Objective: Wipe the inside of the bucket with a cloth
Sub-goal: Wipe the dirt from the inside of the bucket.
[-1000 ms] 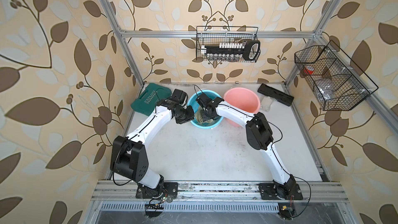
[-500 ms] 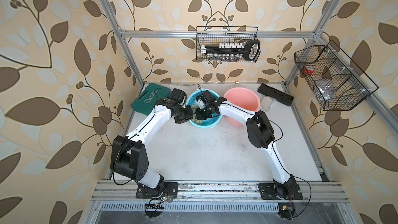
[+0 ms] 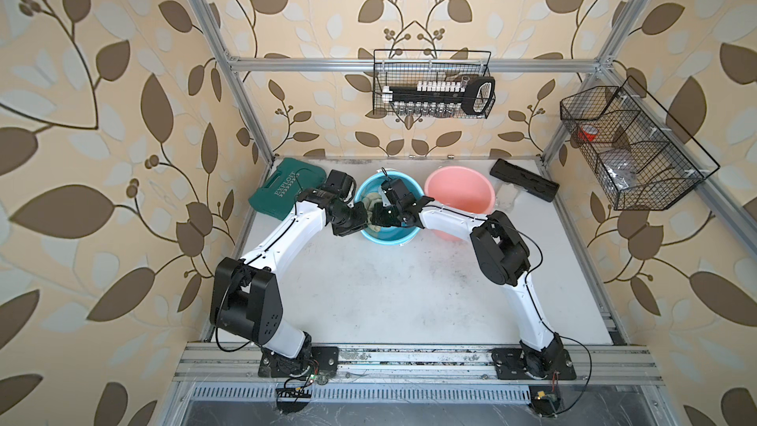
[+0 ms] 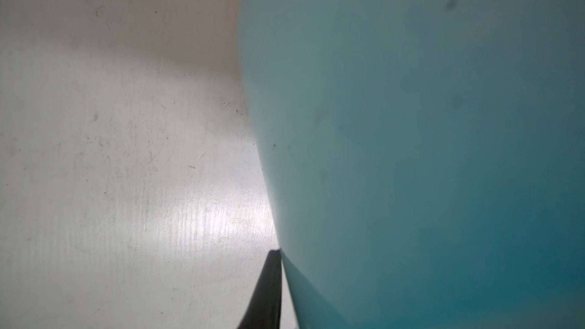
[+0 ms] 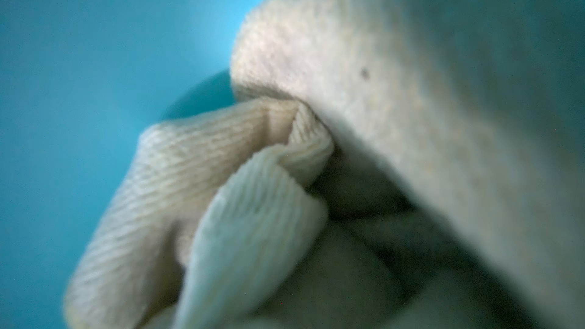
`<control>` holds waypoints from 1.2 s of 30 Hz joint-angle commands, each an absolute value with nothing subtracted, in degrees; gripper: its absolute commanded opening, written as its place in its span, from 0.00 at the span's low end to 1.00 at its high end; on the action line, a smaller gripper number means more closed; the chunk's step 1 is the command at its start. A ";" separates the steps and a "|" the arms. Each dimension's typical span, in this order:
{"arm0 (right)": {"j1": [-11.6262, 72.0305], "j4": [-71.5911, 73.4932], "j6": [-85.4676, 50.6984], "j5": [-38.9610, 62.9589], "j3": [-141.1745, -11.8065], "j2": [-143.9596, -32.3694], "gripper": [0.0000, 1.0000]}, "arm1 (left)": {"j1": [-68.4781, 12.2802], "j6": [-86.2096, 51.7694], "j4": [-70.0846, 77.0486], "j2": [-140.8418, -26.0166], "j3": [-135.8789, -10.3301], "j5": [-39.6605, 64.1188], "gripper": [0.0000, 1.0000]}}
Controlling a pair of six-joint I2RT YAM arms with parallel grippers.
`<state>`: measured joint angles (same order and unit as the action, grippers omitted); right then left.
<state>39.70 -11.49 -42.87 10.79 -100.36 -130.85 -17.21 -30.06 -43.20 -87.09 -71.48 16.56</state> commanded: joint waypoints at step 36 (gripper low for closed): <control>40.34 -52.42 -17.44 0.28 -114.61 -128.89 0.00 | -17.58 -27.18 -55.28 -91.11 -75.71 5.99 0.00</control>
<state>40.14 -44.27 -23.35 9.52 -115.50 -131.68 -16.95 -28.34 -48.34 -89.23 -74.91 9.89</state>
